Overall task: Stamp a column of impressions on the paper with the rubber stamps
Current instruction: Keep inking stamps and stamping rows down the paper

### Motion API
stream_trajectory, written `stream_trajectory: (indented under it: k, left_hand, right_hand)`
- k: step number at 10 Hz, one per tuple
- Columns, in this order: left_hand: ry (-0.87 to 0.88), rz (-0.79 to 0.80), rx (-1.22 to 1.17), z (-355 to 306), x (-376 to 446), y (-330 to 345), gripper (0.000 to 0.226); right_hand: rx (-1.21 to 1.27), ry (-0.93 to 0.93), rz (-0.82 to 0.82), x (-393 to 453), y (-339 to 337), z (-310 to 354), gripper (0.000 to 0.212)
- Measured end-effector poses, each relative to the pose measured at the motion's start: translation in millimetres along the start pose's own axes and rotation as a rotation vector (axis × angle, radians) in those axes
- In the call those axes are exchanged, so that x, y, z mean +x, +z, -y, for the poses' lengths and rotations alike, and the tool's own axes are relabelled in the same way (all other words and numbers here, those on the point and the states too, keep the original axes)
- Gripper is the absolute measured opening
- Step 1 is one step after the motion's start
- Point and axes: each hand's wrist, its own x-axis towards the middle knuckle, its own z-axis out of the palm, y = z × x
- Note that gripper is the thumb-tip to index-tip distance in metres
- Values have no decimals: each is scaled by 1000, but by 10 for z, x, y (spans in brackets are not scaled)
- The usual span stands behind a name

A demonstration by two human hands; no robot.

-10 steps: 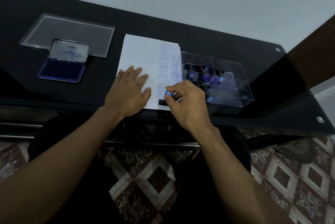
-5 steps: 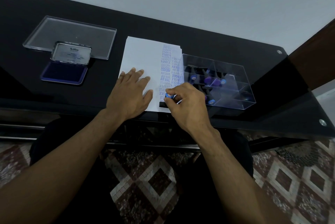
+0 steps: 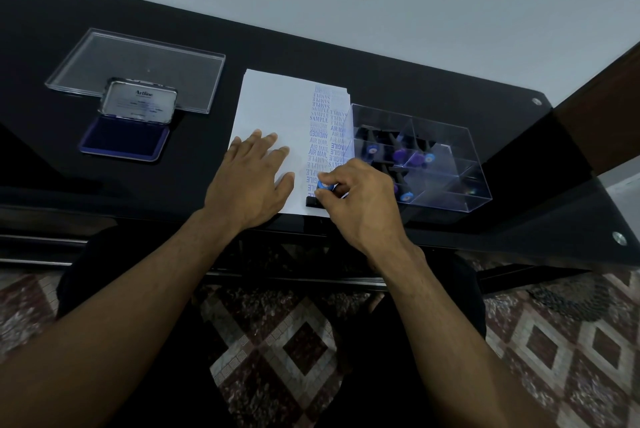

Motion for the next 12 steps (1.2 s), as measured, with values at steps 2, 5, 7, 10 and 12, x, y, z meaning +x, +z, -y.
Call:
stream_trajectory:
  k: [2,5,7,10,12]
  left_hand:
    - [0,0,3,5,1,1,66]
    - [1,-2,0,6,-2,5,65]
    - [5,-12,-3,12,-2,14,64]
    - [2,-17,-3,10,1,13,63]
    - [3,-17,8,15,2,29,63]
  right_hand:
    - [20,21,18,7,-9,-7,17]
    - [44,2,-1,-43,5,-13,14]
    - [59,4,-19,-55,32,-44,11]
    - [80,1,-23,-50,26,-57,13]
    - [86,15,-15,-49,25,-57,14]
